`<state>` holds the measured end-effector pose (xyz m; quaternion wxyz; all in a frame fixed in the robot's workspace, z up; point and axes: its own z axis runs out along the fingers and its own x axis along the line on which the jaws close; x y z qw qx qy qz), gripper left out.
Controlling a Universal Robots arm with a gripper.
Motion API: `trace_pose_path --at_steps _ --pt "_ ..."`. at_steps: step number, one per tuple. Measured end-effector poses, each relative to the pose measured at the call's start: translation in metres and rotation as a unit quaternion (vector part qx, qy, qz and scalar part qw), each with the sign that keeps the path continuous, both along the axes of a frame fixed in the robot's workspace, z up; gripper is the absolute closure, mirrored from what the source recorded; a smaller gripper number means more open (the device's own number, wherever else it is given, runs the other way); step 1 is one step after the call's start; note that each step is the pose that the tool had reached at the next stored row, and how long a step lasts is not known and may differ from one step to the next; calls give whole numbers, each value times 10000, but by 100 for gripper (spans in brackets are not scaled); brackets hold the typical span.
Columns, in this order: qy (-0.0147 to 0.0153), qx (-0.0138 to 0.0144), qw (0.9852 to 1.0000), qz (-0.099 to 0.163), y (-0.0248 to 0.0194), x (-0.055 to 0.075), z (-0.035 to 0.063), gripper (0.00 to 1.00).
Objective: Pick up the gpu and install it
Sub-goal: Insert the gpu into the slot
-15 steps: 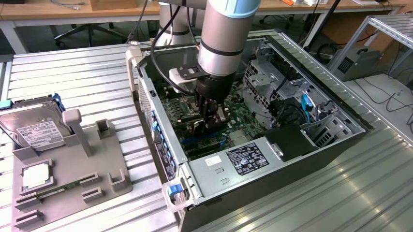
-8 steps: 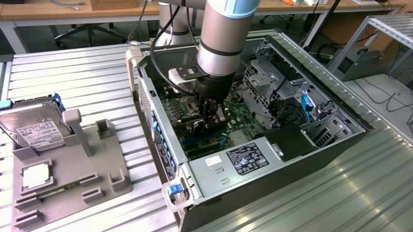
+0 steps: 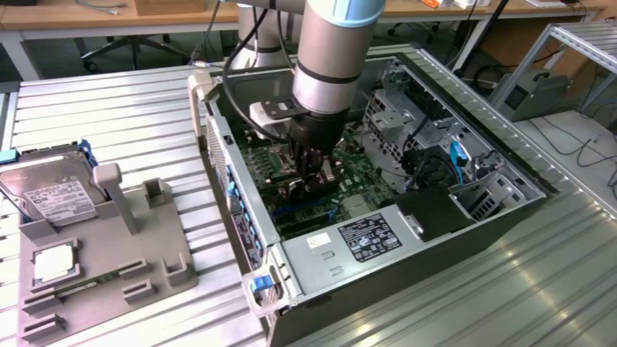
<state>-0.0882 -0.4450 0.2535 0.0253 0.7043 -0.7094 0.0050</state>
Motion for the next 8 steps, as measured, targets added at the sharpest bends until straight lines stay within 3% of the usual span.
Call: trace_pose_path --at_steps 8 --pt "0 -1 10000 0 -1 -1 -4 73"
